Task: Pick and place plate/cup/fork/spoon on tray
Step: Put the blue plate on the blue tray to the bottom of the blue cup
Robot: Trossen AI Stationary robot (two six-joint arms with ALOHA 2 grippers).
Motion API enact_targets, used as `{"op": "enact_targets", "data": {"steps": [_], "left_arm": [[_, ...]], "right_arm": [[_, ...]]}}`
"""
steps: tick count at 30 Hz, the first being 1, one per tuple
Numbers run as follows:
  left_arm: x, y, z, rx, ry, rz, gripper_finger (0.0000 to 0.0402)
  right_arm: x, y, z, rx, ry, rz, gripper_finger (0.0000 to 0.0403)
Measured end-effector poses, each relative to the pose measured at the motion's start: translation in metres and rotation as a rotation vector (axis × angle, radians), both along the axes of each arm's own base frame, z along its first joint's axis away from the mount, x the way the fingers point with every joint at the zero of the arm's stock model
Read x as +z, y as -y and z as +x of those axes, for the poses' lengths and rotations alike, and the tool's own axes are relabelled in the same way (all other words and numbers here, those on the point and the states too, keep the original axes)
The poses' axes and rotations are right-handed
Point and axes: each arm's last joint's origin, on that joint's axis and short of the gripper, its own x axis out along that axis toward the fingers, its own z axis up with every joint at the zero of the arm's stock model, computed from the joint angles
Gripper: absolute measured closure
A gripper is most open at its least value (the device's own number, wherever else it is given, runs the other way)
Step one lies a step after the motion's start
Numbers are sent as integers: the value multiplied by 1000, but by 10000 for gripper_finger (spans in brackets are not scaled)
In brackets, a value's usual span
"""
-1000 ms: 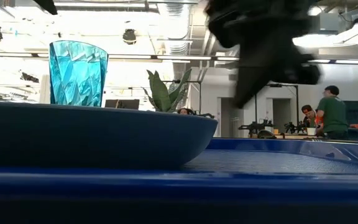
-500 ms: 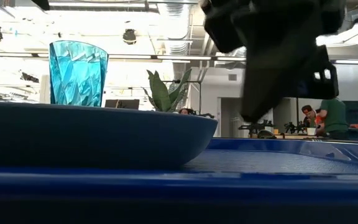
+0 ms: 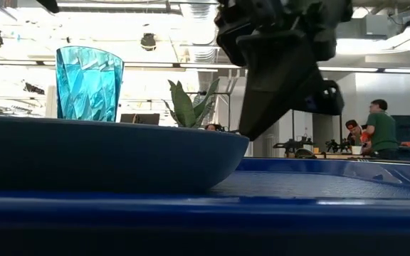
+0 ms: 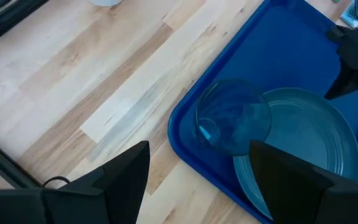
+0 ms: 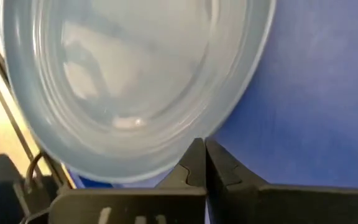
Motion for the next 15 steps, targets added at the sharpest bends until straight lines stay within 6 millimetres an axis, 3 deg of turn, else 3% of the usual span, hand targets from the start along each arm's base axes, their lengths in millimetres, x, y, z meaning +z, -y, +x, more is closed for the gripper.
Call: {"op": "enact_targets", "data": {"steps": [15], "left_arm": [[0, -1, 0, 16, 16, 31, 141]], "right_arm": [[0, 31, 12, -43, 10, -55, 395]]}}
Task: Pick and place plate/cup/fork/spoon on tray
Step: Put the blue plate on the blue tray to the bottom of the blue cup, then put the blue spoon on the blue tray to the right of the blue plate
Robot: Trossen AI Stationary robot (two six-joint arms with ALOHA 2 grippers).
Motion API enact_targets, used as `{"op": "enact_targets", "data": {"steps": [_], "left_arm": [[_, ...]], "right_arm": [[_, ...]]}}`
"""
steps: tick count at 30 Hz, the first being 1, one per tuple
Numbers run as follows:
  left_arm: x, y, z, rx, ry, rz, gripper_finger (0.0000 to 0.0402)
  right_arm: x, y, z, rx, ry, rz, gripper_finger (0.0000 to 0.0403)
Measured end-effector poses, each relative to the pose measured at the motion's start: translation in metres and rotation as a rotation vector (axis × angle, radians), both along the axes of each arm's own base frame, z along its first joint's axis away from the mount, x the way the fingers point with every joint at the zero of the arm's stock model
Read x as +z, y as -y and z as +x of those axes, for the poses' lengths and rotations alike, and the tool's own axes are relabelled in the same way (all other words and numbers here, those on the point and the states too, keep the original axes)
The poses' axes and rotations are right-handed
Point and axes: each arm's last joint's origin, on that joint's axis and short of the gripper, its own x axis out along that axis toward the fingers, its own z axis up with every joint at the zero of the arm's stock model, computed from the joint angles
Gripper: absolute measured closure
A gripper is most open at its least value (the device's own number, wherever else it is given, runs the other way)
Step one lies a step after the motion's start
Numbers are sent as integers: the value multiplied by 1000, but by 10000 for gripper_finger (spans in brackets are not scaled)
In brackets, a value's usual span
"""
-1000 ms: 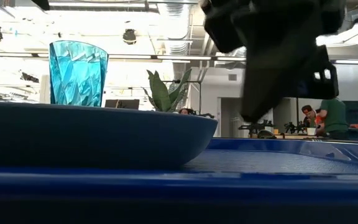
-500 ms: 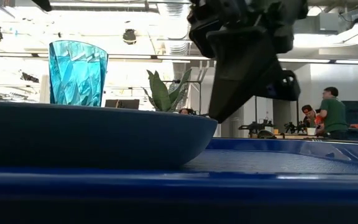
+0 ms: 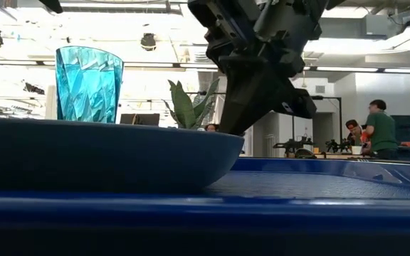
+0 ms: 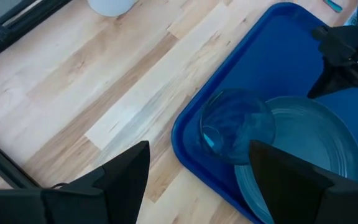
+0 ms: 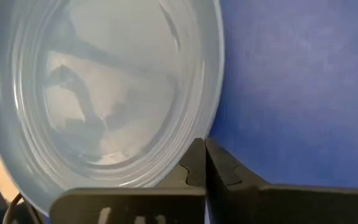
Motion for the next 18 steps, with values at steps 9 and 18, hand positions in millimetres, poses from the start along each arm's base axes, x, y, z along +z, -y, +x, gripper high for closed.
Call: {"op": "enact_targets", "data": {"steps": [9, 18], "left_arm": [[0, 0, 0, 6, 5, 10, 141], [1, -1, 0, 26, 24, 34, 141]], "right_arm": [[14, 4, -13, -60, -74, 18, 368], [65, 14, -86, -240, -411, 14, 288]]}}
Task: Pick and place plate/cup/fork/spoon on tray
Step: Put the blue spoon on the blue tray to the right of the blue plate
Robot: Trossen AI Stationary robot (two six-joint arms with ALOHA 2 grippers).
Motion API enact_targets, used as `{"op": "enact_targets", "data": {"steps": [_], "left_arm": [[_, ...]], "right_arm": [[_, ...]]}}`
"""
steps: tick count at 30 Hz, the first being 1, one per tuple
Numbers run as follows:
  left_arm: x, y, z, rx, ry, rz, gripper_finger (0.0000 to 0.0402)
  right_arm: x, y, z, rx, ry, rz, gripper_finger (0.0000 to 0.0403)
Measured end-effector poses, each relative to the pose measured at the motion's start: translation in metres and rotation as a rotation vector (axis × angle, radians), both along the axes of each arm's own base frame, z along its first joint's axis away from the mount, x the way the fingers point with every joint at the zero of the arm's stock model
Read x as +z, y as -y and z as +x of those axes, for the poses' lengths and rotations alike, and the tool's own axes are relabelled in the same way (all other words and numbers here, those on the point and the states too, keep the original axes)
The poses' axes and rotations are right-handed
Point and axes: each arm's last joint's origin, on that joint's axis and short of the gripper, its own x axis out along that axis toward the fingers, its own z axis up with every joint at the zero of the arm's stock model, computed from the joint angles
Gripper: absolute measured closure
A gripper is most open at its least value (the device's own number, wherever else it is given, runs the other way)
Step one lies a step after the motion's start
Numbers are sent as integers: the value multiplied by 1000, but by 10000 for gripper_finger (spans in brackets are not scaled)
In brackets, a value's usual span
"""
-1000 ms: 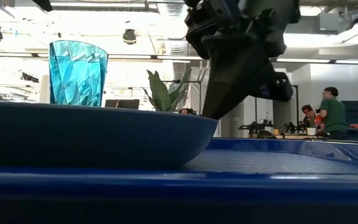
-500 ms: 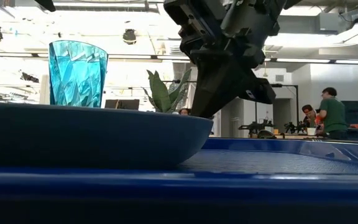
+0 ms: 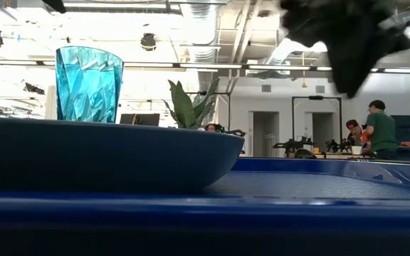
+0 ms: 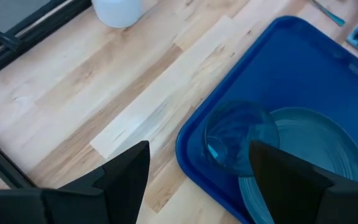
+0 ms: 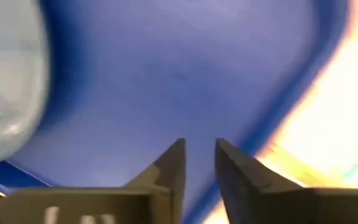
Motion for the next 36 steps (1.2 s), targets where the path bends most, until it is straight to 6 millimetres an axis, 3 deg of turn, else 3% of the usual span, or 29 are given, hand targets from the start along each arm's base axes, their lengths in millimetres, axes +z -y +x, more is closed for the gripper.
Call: {"op": "enact_targets", "data": {"steps": [7, 10, 15, 20, 24, 30, 36], "left_arm": [[0, -1, 0, 37, 22, 3, 141], [0, -1, 0, 42, 24, 0, 141], [0, -4, 1, 64, 24, 7, 141], [1, -10, 3, 108, 25, 21, 141], [1, -16, 4, 150, 22, 22, 141], [0, -23, 6, 205, 13, -1, 141], [0, -29, 7, 252, 16, -5, 141]], "right_arm": [[14, -17, -42, -51, -167, -21, 183], [11, -25, -58, -48, -172, -24, 161], [11, -24, -91, 155, -175, -49, 166], [7, -7, -121, 364, -212, -38, 173], [-5, 9, -141, 432, -224, 18, 173], [-25, 18, -150, 476, -89, 79, 173], [-46, 21, -148, 573, -84, 65, 174]]}}
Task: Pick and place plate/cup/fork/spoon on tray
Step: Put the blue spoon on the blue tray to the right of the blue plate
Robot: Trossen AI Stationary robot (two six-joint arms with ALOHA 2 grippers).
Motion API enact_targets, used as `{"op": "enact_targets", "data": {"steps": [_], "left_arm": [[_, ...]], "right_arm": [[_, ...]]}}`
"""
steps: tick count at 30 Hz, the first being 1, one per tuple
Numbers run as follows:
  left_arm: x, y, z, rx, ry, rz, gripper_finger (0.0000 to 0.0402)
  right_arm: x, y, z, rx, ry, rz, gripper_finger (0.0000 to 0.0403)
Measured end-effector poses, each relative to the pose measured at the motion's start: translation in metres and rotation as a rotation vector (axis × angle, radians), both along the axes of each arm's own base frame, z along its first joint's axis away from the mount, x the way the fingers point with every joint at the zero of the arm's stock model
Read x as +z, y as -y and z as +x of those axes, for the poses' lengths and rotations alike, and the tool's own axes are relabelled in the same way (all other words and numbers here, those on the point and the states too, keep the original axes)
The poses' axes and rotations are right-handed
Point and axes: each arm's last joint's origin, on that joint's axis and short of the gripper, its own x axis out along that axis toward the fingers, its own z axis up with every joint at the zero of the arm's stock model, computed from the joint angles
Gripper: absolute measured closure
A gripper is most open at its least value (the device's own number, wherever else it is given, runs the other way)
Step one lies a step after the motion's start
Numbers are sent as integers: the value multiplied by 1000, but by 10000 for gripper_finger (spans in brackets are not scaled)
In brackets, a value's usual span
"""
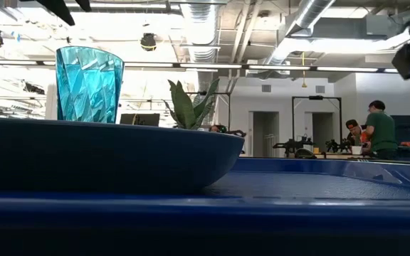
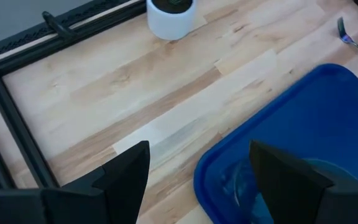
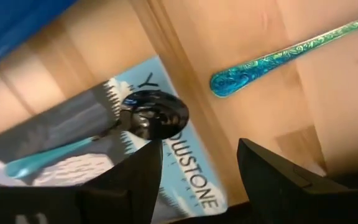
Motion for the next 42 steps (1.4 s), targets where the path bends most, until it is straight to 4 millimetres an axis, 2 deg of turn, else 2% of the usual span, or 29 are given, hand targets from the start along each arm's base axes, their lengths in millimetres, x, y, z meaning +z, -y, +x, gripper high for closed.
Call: {"op": "enact_targets", "data": {"steps": [5, 13, 32, 37, 42], "left_arm": [[0, -3, 0, 24, 1, -1, 141], [0, -6, 1, 46, -1, -6, 141], [0, -7, 1, 45, -4, -2, 141], [0, -7, 1, 45, -4, -4, 141], [0, -7, 1, 46, -4, -3, 141]], "right_arm": [[-15, 7, -1, 30, -37, -28, 174], [-27, 13, 9, 76, 36, 78, 175], [-29, 17, 13, 158, 87, 99, 175], [-43, 19, 6, 126, 56, 124, 175], [-44, 19, 7, 132, 64, 133, 177]]}}
